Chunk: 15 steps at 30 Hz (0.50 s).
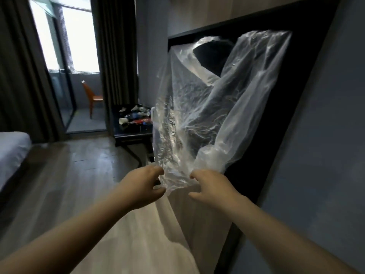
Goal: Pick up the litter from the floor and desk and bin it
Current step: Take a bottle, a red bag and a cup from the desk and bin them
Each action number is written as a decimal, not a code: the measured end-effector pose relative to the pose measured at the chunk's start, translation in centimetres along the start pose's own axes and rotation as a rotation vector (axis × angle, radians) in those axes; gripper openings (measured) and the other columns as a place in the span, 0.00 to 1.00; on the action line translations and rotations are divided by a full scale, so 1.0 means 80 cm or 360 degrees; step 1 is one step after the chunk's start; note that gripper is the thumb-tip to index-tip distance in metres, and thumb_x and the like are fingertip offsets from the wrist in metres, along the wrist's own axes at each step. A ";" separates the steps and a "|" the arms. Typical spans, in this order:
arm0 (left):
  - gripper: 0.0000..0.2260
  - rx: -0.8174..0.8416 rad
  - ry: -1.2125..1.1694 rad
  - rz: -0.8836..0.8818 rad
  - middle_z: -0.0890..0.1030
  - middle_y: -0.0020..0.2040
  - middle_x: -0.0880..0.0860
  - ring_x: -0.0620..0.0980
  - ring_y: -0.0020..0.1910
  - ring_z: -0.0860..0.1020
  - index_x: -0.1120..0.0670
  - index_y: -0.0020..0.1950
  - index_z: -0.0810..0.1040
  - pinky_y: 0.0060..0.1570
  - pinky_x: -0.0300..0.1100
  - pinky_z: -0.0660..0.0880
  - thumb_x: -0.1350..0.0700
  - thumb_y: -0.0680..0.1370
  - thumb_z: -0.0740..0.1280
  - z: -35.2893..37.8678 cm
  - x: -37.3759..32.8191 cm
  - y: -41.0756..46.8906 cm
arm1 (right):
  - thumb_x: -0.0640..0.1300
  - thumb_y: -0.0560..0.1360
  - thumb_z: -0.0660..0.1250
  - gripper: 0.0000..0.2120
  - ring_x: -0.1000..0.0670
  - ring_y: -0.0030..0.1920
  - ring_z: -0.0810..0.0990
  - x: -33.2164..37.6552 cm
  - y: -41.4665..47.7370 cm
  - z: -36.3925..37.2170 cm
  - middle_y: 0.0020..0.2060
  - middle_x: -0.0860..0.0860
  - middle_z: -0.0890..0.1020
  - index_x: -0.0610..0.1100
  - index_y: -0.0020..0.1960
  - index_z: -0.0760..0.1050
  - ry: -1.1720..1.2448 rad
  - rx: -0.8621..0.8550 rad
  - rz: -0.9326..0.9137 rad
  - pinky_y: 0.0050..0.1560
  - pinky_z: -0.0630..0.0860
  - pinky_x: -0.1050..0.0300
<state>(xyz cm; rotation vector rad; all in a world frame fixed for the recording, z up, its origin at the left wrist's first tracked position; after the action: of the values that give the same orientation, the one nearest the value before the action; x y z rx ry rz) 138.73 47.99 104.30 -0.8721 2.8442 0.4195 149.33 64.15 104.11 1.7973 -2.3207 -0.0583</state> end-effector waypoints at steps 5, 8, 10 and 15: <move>0.18 0.0002 0.0096 -0.0281 0.78 0.58 0.49 0.48 0.55 0.77 0.49 0.62 0.73 0.53 0.42 0.75 0.44 0.75 0.66 -0.027 0.075 0.051 | 0.52 0.72 0.66 0.20 0.45 0.56 0.77 0.023 0.125 -0.004 0.57 0.48 0.78 0.47 0.61 0.72 0.0023 -0.0043 -0.0215 0.53 0.75 0.52; 0.19 -0.0072 0.0164 -0.0396 0.77 0.59 0.47 0.47 0.56 0.76 0.47 0.63 0.72 0.53 0.41 0.75 0.43 0.75 0.66 -0.041 0.125 0.074 | 0.54 0.73 0.67 0.20 0.44 0.56 0.77 0.052 0.199 -0.003 0.56 0.48 0.76 0.46 0.61 0.71 0.0009 -0.0065 -0.0358 0.53 0.75 0.49; 0.21 -0.0115 0.0150 -0.0473 0.77 0.61 0.46 0.45 0.58 0.76 0.47 0.65 0.71 0.52 0.37 0.72 0.43 0.75 0.66 -0.048 0.160 0.085 | 0.53 0.73 0.67 0.19 0.45 0.54 0.77 0.076 0.242 0.001 0.54 0.49 0.77 0.47 0.60 0.71 0.0029 -0.0063 -0.0429 0.52 0.76 0.49; 0.22 -0.0164 0.0170 -0.0603 0.76 0.63 0.47 0.46 0.59 0.75 0.47 0.67 0.70 0.56 0.40 0.74 0.43 0.75 0.66 -0.068 0.265 0.099 | 0.52 0.72 0.68 0.16 0.46 0.49 0.76 0.147 0.338 0.022 0.49 0.50 0.76 0.46 0.56 0.72 0.0038 -0.0039 -0.0539 0.43 0.71 0.54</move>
<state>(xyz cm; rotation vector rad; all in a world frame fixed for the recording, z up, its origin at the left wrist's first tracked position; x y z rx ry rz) 116.51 41.44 106.77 -1.4572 2.6754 0.4825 120.39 59.64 108.22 2.1447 -1.9663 -0.1143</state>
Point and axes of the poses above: each hand's wrist, its own y-axis towards the middle knuckle, its own z-axis out of the palm, x = y × z, the point moved 2 cm from there along y, towards the middle knuckle
